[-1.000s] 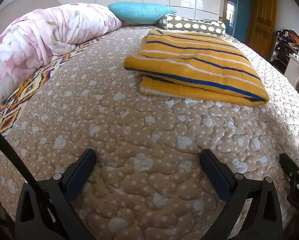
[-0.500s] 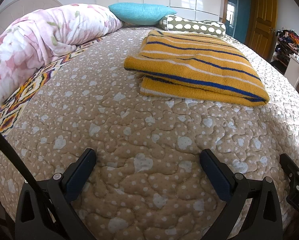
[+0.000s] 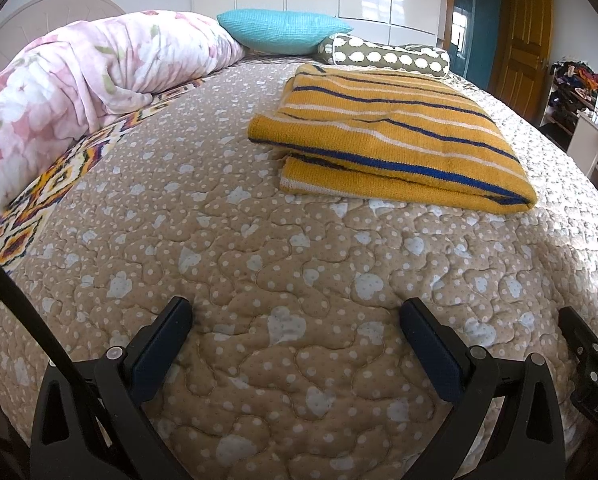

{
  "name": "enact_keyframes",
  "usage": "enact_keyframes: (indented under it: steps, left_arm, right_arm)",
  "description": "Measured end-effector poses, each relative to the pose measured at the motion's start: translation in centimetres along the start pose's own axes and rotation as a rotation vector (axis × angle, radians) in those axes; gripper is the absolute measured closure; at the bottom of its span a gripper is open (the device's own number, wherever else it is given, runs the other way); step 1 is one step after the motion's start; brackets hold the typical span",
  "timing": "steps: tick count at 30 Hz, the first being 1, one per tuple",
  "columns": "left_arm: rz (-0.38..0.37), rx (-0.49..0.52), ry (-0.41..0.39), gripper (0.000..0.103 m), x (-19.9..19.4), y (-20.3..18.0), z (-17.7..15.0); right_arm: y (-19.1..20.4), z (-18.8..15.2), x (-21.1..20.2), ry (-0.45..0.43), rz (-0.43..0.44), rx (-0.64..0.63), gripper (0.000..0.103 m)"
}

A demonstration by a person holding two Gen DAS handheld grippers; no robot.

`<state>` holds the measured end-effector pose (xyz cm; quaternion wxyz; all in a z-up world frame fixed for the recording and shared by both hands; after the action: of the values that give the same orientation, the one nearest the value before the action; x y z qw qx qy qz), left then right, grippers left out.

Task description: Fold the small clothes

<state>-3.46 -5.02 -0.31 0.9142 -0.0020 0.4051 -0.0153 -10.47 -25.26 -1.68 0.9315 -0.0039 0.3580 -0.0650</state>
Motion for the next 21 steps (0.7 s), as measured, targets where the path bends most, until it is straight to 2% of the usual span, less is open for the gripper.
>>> enact_keyframes:
  steps: [21]
  left_arm:
    - [0.008,-0.006,-0.003,0.000,-0.10,-0.07,-0.16]
  right_arm:
    - [0.43,-0.44,-0.35,-0.024,-0.021,0.012,0.006]
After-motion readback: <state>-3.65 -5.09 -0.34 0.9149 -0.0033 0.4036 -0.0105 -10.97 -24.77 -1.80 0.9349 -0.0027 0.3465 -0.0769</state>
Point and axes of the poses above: each gripper's, at about its wrist camera, not at the fingertips, and x roughly the way its jaws point, y to its left, z to its top, the point moved 1 cm from there along x, roughly the way its jaws point, and after that the axes turned 2 degrees about -z, right-handed, at the moved point
